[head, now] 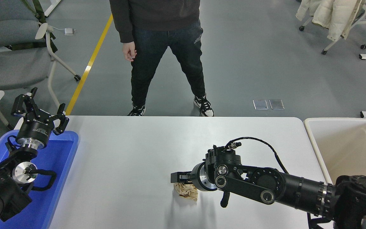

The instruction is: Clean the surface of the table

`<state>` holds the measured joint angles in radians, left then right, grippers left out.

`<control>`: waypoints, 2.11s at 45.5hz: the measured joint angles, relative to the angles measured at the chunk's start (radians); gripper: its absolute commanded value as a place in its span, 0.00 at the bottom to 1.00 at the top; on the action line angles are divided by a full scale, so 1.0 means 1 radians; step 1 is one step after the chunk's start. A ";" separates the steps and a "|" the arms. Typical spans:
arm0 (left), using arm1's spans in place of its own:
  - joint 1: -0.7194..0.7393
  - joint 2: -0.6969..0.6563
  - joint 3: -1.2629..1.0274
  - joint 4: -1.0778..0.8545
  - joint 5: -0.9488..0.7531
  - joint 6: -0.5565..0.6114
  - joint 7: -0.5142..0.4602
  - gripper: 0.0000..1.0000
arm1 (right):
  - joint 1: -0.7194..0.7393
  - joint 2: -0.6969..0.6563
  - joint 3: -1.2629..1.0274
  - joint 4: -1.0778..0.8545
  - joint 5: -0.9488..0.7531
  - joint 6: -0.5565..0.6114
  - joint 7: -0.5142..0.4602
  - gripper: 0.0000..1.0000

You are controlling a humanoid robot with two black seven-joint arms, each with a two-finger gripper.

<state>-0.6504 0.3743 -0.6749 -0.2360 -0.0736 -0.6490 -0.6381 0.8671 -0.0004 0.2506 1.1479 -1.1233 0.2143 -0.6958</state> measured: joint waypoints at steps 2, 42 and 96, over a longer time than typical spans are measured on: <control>0.000 0.000 0.000 0.000 0.000 0.000 0.000 1.00 | -0.001 0.000 -0.002 -0.003 -0.013 -0.011 0.024 1.00; 0.000 0.000 0.000 0.000 0.000 -0.001 0.000 1.00 | -0.032 0.000 -0.240 -0.092 -0.237 -0.191 0.288 1.00; 0.000 0.000 0.000 0.000 0.000 -0.001 0.000 1.00 | -0.086 0.000 -0.289 -0.120 -0.250 -0.236 0.396 0.00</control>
<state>-0.6504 0.3743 -0.6750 -0.2357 -0.0736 -0.6504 -0.6381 0.7812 0.0000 -0.0386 1.0283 -1.3729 -0.0217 -0.2996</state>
